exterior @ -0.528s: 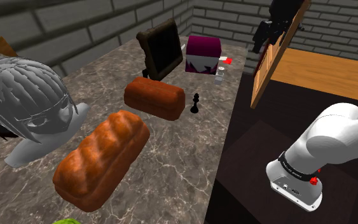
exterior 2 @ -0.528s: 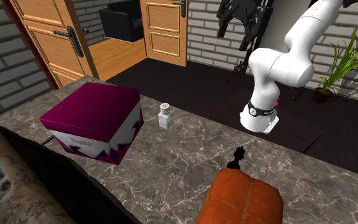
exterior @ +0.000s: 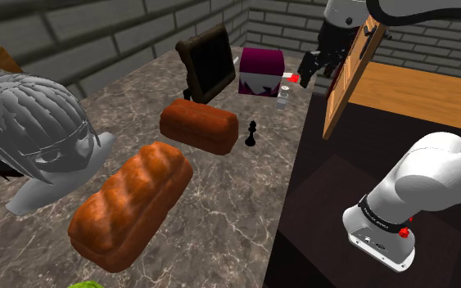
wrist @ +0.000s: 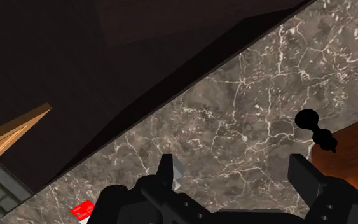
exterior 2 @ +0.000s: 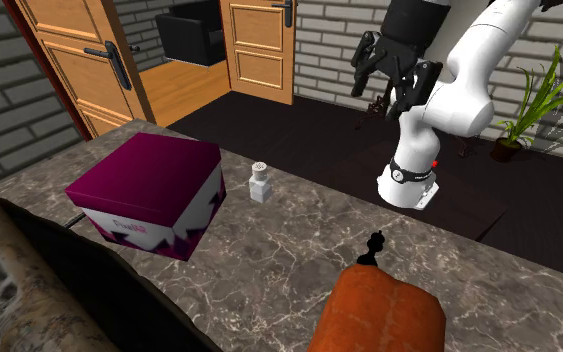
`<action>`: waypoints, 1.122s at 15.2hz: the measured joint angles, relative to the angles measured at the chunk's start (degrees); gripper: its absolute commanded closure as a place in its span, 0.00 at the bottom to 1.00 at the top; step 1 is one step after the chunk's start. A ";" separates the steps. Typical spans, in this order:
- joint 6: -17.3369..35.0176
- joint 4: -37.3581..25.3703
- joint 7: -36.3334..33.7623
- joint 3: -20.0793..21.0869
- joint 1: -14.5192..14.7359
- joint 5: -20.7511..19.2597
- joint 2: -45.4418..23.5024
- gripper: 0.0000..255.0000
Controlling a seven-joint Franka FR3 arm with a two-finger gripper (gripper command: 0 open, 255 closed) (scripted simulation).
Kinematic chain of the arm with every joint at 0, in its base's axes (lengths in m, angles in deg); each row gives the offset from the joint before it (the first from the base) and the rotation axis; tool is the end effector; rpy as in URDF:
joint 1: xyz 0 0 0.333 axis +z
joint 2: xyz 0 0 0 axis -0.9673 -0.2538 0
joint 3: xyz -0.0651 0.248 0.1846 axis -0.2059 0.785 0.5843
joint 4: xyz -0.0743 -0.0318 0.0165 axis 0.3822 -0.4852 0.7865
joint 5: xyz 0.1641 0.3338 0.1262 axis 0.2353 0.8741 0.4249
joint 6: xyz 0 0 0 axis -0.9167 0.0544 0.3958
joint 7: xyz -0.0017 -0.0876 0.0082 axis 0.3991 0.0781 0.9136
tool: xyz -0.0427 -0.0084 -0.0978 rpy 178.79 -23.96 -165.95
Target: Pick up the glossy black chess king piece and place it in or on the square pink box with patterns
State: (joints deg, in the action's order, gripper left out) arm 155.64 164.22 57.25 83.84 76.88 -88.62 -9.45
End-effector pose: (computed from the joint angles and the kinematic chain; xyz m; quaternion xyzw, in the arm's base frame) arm 0.3190 0.0630 0.5881 0.9927 -0.0767 0.0737 0.0561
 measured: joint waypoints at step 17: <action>24.62 1.75 -26.34 18.51 -1.87 1.47 -21.73 0.00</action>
State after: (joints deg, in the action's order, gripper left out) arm 180.26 165.97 30.91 102.35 75.01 -87.15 -31.18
